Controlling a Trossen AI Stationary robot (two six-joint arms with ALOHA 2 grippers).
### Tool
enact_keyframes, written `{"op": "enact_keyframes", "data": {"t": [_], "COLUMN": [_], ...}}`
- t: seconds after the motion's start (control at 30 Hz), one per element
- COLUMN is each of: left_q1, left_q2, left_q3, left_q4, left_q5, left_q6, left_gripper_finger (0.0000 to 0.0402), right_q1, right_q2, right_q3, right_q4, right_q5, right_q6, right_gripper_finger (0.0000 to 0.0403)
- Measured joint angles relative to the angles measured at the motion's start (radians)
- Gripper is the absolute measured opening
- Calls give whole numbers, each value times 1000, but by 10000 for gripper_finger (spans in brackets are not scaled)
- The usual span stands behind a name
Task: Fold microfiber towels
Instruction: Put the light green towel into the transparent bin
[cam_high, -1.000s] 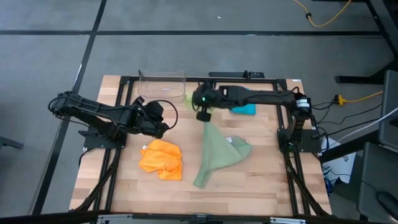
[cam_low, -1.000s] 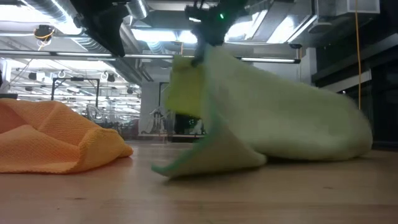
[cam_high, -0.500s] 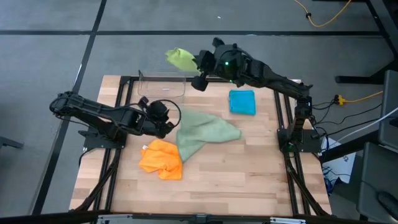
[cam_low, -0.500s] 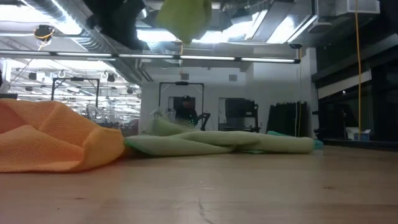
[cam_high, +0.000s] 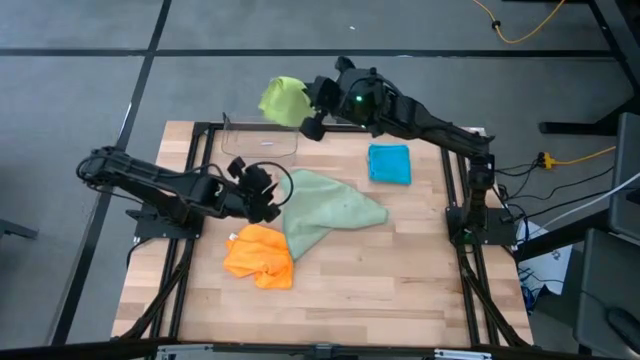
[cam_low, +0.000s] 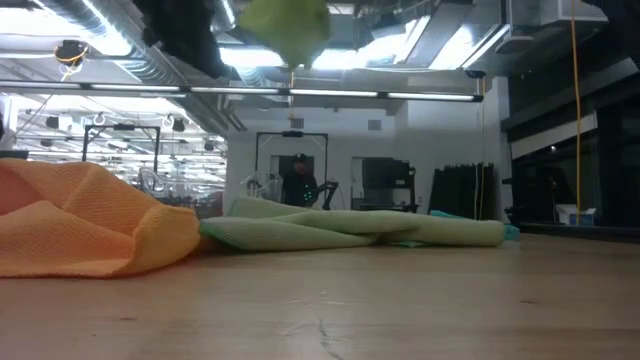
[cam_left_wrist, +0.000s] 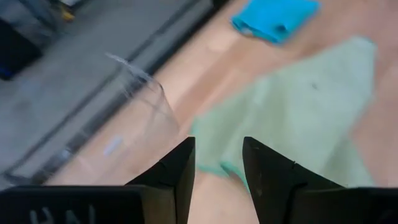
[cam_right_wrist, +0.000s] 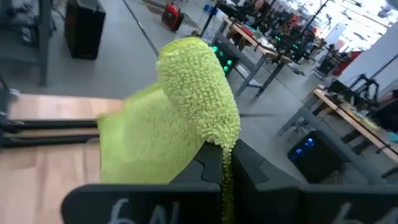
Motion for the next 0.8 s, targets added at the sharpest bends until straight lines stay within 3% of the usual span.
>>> {"op": "enact_keyframes", "data": {"t": [0.13,0.43,0.6,0.8], "left_q1": [-47,-111,-110,-111], "left_q2": [-27,-72,-75,-75], "left_q3": [0,0,0,0], "left_q4": [-154,-554,-601,-601], "left_q5": [32,-151,-163,-159], "left_q6": [-131,-574,-621,-610], "left_gripper_finger": [126,126,126,126], "right_q1": [-30,-134,-176,-197], "right_q2": [66,260,391,525], "right_q3": [0,0,0,-1], "right_q4": [70,286,435,430], "right_q5": [-31,-223,-308,-387], "right_q6": [-25,-84,-135,-126], "right_gripper_finger": [6,6,6,6]}}
